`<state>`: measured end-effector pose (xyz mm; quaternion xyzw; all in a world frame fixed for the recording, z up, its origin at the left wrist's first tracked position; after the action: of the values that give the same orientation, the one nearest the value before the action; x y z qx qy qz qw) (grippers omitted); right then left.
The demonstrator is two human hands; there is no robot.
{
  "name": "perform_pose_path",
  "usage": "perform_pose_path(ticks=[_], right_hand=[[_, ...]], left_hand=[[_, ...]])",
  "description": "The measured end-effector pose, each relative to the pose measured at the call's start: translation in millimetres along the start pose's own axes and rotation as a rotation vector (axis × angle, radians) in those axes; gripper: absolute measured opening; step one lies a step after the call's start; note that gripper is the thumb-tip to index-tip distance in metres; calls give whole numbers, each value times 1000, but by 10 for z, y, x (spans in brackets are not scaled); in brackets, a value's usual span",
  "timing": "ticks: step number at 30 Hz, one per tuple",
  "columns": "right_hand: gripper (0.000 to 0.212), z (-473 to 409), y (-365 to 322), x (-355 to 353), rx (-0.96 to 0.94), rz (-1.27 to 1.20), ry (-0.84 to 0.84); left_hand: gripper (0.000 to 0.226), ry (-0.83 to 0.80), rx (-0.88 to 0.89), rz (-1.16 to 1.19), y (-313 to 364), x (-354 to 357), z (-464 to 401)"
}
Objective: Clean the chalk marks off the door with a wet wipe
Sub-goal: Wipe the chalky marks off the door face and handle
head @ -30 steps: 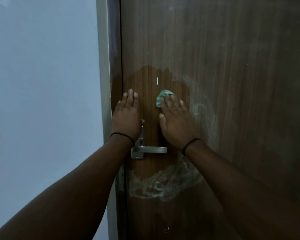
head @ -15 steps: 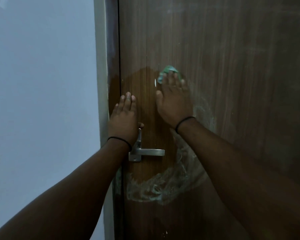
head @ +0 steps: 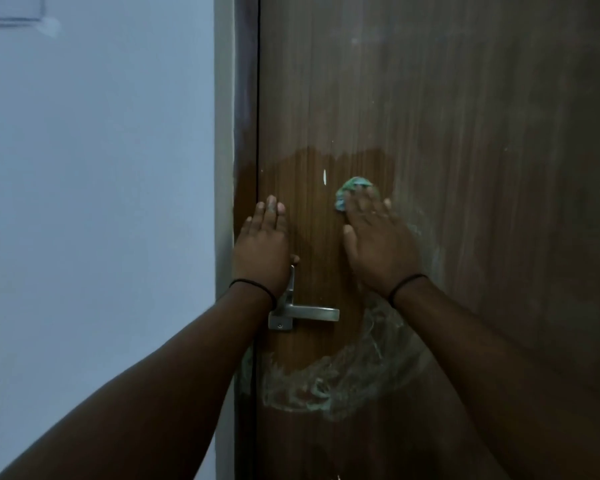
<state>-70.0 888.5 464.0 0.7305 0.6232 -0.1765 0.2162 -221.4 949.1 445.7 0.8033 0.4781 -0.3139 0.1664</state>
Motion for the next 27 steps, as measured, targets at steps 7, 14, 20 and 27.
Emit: perform_pose_path(ticks=[7, 14, 20, 27], right_hand=[[59, -562, -784, -66, -158, 21, -16], [60, -652, -309, -266, -2, 24, 93], [59, 25, 551, -179, 194, 60, 117], [59, 318, 76, 152, -43, 92, 5]], left_hand=[[77, 19, -11, 28, -9, 8, 19], [69, 29, -1, 22, 22, 94, 67], [63, 62, 83, 47, 81, 153, 188], [54, 79, 202, 146, 194, 355, 285]])
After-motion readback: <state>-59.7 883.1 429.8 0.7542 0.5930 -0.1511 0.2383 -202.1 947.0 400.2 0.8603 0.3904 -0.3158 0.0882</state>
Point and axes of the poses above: each hand's wrist, its own z-axis away from the middle knuckle, its own x-axis out of the palm, y = z × x, the point moved 10 cm from there along -z, towards the middle knuckle, and after that the axes turned 2 degrees about x, right-handed, at the moved point
